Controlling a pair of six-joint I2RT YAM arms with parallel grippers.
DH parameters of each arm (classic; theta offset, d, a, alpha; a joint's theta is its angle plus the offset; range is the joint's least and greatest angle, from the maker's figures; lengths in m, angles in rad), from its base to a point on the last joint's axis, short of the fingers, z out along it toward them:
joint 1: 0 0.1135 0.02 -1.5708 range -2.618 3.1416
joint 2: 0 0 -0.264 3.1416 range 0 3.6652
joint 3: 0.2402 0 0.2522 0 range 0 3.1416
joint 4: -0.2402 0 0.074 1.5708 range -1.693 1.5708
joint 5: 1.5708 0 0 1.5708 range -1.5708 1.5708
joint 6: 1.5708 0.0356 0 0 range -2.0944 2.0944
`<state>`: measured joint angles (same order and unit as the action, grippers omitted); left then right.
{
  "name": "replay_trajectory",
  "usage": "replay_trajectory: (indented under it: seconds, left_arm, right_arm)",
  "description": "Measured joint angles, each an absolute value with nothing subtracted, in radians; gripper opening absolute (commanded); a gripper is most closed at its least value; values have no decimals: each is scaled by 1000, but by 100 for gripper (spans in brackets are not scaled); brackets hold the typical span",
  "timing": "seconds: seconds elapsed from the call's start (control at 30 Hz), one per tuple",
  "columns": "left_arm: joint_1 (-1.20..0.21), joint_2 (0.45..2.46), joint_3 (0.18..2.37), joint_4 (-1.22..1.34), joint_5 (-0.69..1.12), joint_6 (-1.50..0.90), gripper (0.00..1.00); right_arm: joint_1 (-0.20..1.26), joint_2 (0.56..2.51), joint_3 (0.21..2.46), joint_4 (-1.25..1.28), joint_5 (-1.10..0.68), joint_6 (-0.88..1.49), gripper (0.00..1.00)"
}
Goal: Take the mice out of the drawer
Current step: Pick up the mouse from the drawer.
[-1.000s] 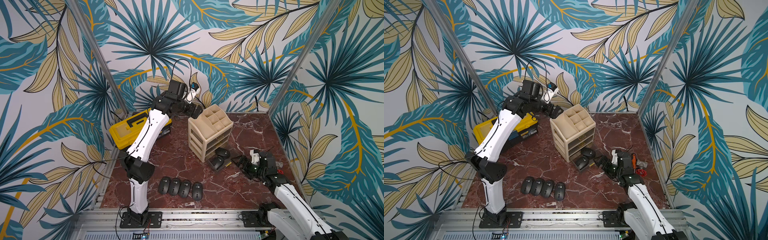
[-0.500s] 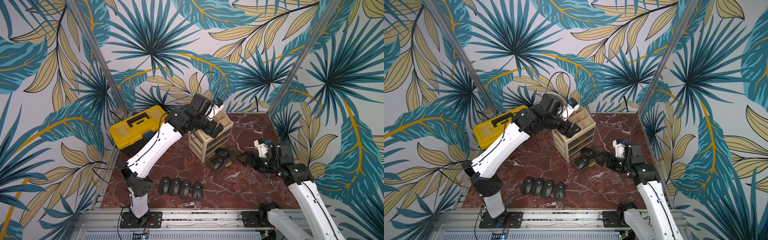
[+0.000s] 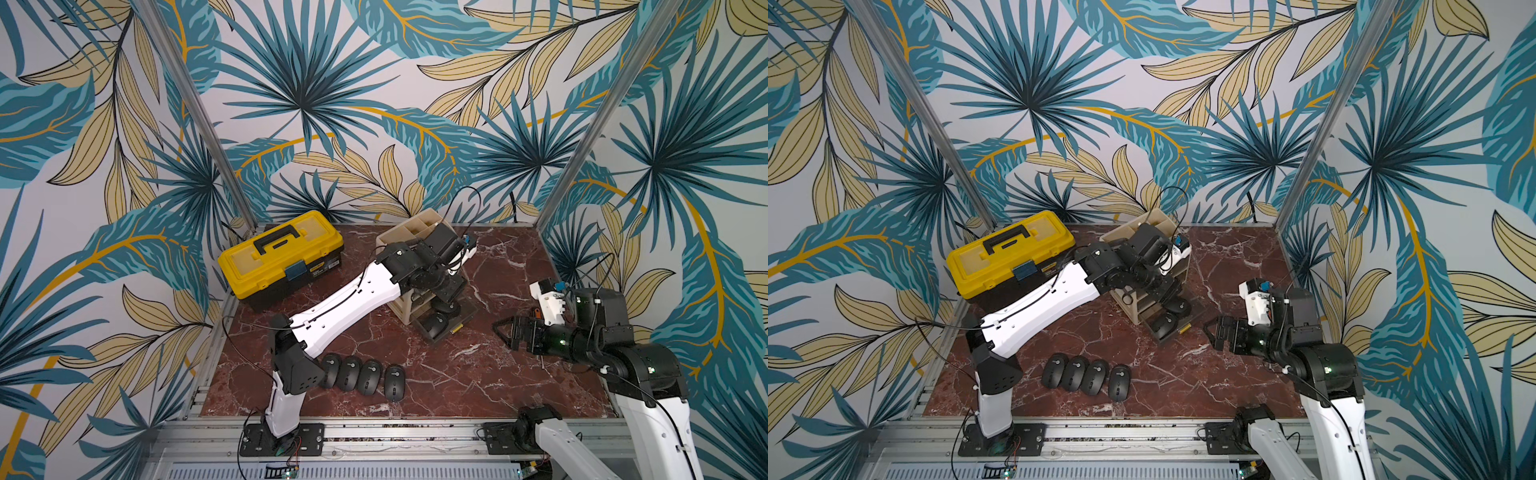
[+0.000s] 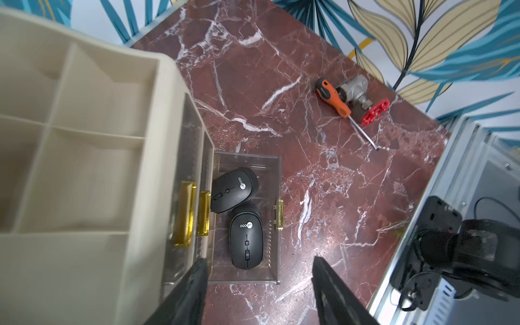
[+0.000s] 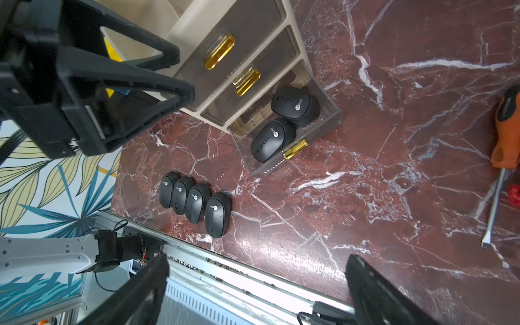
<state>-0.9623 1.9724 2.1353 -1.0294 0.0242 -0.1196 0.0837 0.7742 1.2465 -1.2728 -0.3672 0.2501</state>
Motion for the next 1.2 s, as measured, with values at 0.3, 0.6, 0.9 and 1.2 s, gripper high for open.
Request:
replay_trajectory:
  seconds: [0.3, 0.6, 0.9, 1.2]
  left_arm:
    - [-978, 2091, 2135, -1055, 2, -67, 57]
    - [-971, 2242, 2151, -1132, -34, 5, 51]
    - [-957, 2271, 2165, -1190, -9, 38, 57]
    - [-936, 2283, 2165, -1195, 17, 42, 58]
  right_arm:
    - [84, 756, 1246, -1311, -379, 246, 100]
    - [84, 746, 1237, -1311, -391, 246, 99]
    - [84, 745, 1215, -1310, -398, 246, 100]
    - [84, 736, 1205, -1307, -398, 246, 99]
